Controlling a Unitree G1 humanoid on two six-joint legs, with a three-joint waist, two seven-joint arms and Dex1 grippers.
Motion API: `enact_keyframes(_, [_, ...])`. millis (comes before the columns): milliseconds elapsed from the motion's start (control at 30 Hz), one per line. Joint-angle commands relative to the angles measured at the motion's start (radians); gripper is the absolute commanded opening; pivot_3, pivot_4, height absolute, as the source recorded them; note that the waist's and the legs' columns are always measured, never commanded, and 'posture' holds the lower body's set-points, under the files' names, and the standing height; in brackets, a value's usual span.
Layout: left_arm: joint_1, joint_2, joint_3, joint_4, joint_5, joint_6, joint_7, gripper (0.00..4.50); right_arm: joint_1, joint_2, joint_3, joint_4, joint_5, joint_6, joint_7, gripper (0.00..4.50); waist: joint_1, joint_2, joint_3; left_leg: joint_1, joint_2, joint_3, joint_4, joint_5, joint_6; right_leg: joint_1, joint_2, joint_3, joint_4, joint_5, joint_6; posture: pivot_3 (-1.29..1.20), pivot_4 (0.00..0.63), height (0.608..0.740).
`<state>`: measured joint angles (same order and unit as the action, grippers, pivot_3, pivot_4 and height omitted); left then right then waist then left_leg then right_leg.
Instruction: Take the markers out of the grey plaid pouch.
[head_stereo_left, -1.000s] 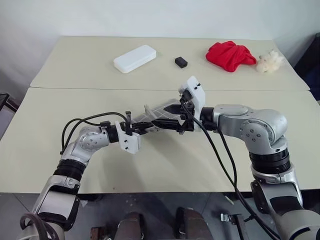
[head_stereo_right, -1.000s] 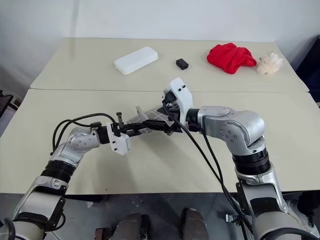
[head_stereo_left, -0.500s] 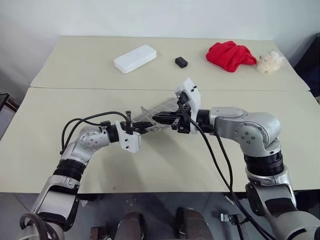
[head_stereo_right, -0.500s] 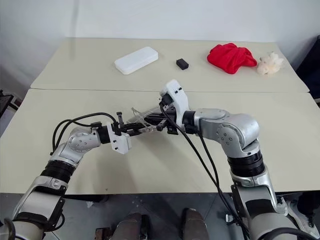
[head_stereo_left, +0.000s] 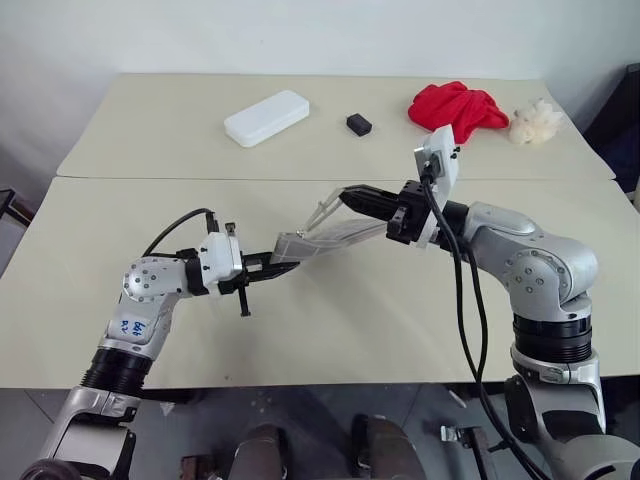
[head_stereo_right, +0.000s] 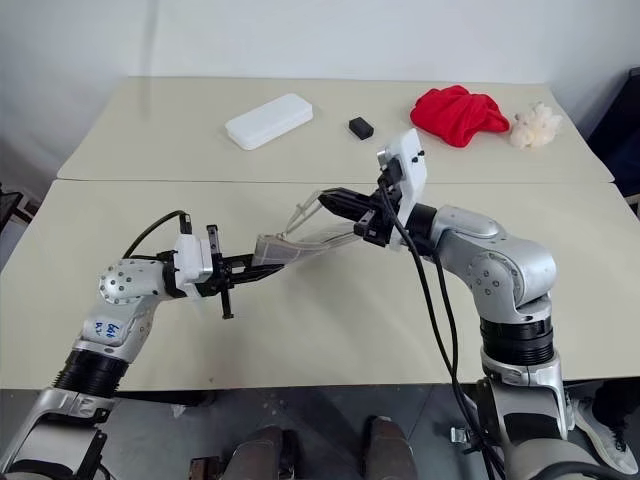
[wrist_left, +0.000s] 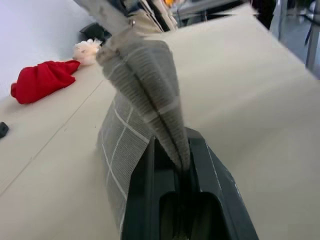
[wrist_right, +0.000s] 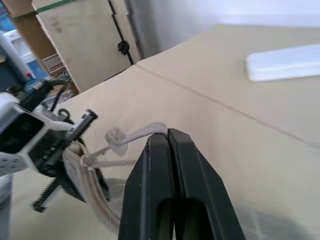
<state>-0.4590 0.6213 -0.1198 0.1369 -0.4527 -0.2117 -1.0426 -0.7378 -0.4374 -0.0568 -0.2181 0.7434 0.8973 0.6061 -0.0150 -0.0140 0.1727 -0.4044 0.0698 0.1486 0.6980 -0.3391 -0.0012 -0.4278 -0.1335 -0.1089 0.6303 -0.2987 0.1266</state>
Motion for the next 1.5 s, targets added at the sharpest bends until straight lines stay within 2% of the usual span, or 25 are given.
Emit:
enact_keyframes(33, [0.029, -0.011, 0.047, -0.071, -0.028, 0.080, 0.021, 0.00, 0.011, -0.053, -0.088, 0.021, -0.049, -0.084, -0.015, 0.04, 0.002, 0.000, 0.000, 0.000, 0.000, 0.000, 0.000, 0.000, 0.000, 0.000, 0.000, 0.000, 0.000, 0.000, 0.000, 0.00, 0.150, 0.740])
enact_keyframes(233, [0.039, -0.037, 0.092, -0.106, -0.041, 0.151, 0.047, 0.00, 0.065, -0.096, -0.082, 0.022, -0.091, -0.143, -0.020, 0.04, 0.005, 0.000, 0.000, 0.000, 0.000, 0.000, 0.000, 0.000, 0.000, 0.000, 0.000, 0.000, 0.000, 0.000, 0.000, 0.00, 0.150, 0.740])
enact_keyframes(500, [0.058, -0.019, 0.165, -0.144, -0.134, 0.319, 0.012, 0.00, 0.104, -0.169, -0.148, 0.067, -0.146, -0.221, -0.021, 0.04, 0.011, 0.000, 0.000, 0.000, 0.000, 0.000, 0.000, 0.000, 0.000, 0.000, 0.000, 0.000, 0.000, 0.000, 0.000, 0.00, 0.150, 0.740])
enact_keyframes(600, [0.072, 0.016, 0.199, -0.162, -0.196, 0.425, -0.019, 0.00, 0.152, -0.232, -0.177, 0.114, -0.196, -0.286, 0.022, 0.04, 0.013, 0.000, 0.000, 0.000, 0.000, 0.000, 0.000, 0.000, 0.000, 0.000, 0.000, 0.000, -0.001, 0.000, 0.000, 0.00, 0.150, 0.740])
enact_keyframes(867, [0.077, 0.042, 0.216, -0.185, -0.227, 0.525, -0.067, 0.00, 0.202, -0.275, -0.220, 0.237, -0.199, -0.371, 0.107, 0.04, 0.012, 0.001, 0.000, 0.001, 0.000, 0.001, 0.000, 0.000, 0.000, 0.000, 0.000, 0.001, -0.001, 0.000, 0.000, 0.00, 0.150, 0.740])
enact_keyframes(933, [0.069, 0.031, 0.213, -0.186, -0.224, 0.533, -0.065, 0.00, 0.196, -0.275, -0.219, 0.214, -0.171, -0.367, 0.140, 0.04, 0.012, 0.001, 0.001, 0.001, 0.000, 0.001, 0.000, 0.000, 0.000, 0.000, 0.000, 0.001, -0.001, 0.000, 0.000, 0.00, 0.150, 0.740])
enact_keyframes(1033, [0.057, 0.010, 0.208, -0.184, -0.220, 0.537, -0.057, 0.00, 0.194, -0.290, -0.247, 0.159, -0.042, -0.276, 0.223, 0.04, 0.013, 0.001, 0.001, 0.001, 0.000, 0.001, 0.000, 0.000, 0.000, 0.000, 0.000, 0.001, -0.001, 0.000, 0.000, 0.00, 0.150, 0.740])
enact_keyframes(1133, [0.041, -0.012, 0.206, -0.181, -0.219, 0.540, -0.046, 0.00, 0.228, -0.355, -0.256, 0.098, 0.058, -0.198, 0.358, 0.65, 0.018, 0.001, 0.001, 0.001, 0.000, 0.001, 0.000, 0.000, 0.000, 0.000, 0.000, 0.001, -0.001, 0.000, 0.000, 0.00, 0.150, 0.740])
enact_keyframes(1300, [0.014, -0.040, 0.205, -0.170, -0.221, 0.552, -0.043, 0.00, 0.276, -0.427, -0.259, 0.058, 0.065, -0.201, 0.447, 2.29, 0.020, 0.001, 0.001, 0.001, 0.000, 0.000, 0.001, 0.000, 0.000, 0.002, 0.000, 0.001, -0.001, 0.000, 0.001, 0.00, 0.150, 0.740])
enact_keyframes(1433, [-0.004, -0.051, 0.197, -0.157, -0.198, 0.530, -0.058, 0.00, 0.327, -0.510, -0.274, 0.014, 0.118, -0.138, 0.543, 2.29, 0.027, 0.002, 0.001, 0.001, 0.000, 0.000, 0.001, 0.000, 0.000, 0.001, 0.000, 0.001, -0.001, 0.000, 0.001, 0.00, 0.150, 0.740])
enact_keyframes(1500, [-0.011, -0.052, 0.177, -0.143, -0.152, 0.467, -0.088, 0.00, 0.311, -0.518, -0.279, 0.012, 0.118, -0.147, 0.539, 2.29, 0.029, 0.002, 0.001, 0.001, -0.001, 0.000, 0.001, 0.000, 0.000, 0.001, 0.000, 0.001, -0.001, 0.000, 0.001, 0.00, 0.150, 0.740])
